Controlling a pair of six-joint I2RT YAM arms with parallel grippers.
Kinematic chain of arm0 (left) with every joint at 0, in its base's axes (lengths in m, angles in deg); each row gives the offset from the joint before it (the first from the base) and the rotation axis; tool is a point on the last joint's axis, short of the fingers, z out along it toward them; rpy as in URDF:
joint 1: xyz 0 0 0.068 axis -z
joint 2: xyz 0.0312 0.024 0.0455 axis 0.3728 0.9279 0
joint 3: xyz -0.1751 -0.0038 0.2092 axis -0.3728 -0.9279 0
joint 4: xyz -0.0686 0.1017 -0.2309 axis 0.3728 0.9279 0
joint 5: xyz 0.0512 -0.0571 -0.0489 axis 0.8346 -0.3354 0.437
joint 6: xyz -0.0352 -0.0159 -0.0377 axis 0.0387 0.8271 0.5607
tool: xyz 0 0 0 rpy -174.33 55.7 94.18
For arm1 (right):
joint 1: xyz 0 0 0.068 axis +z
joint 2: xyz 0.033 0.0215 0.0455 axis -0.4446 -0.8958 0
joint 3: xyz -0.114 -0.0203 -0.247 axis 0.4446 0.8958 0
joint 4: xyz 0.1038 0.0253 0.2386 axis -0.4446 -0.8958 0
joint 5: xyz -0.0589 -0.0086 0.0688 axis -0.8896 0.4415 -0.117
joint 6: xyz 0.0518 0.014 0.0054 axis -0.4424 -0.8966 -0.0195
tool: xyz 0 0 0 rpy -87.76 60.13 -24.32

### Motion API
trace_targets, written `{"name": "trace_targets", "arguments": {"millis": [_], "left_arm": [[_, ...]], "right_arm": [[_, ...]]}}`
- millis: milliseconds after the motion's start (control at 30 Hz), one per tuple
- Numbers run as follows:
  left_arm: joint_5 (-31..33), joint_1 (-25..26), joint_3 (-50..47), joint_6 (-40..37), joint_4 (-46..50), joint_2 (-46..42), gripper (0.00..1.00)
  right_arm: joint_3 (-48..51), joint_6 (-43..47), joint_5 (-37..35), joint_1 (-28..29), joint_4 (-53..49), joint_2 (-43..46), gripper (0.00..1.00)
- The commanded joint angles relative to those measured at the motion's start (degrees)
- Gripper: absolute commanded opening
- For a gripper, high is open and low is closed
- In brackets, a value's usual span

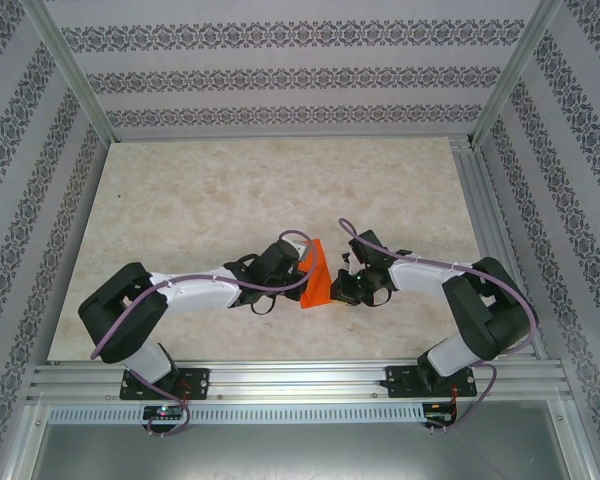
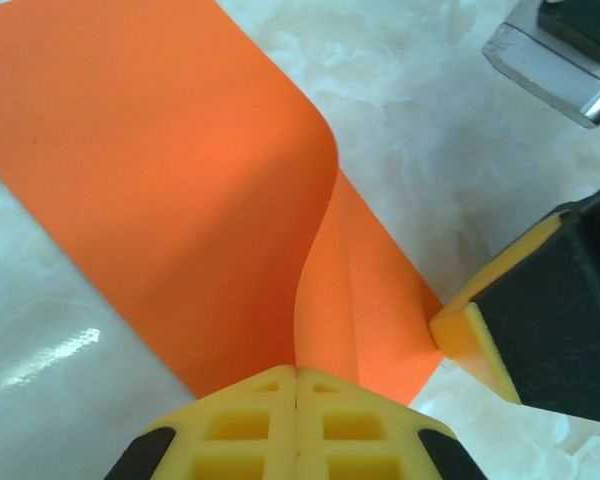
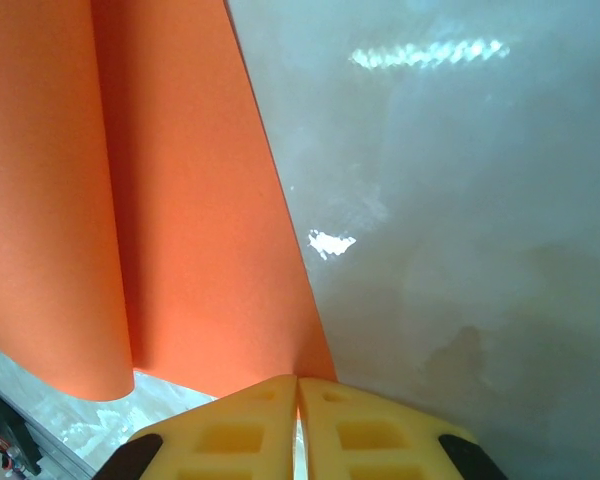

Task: Fold a paper plane with a square sheet of paper (fold left side to right side)
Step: Fold the triangle a second time at the center of the table.

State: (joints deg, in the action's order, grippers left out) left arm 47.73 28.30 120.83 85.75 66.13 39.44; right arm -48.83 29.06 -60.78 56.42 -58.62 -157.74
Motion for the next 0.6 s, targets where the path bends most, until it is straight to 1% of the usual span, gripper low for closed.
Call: {"name": "trace_targets", "arguments": {"millis": [0, 567], "left_arm": [[1.16, -1.22, 0.32, -1.80, 0.81, 1.11, 0.00], [2.74, -2.56, 0.25, -2.02, -0.31, 3.77, 0.00]], "right_arm": [[-0.01, 1.04, -3.33, 1.04, -2.10, -2.05, 0.11], [-0.62, 1.32, -3.71, 1.81, -2.74, -3.31, 0.12]]}}
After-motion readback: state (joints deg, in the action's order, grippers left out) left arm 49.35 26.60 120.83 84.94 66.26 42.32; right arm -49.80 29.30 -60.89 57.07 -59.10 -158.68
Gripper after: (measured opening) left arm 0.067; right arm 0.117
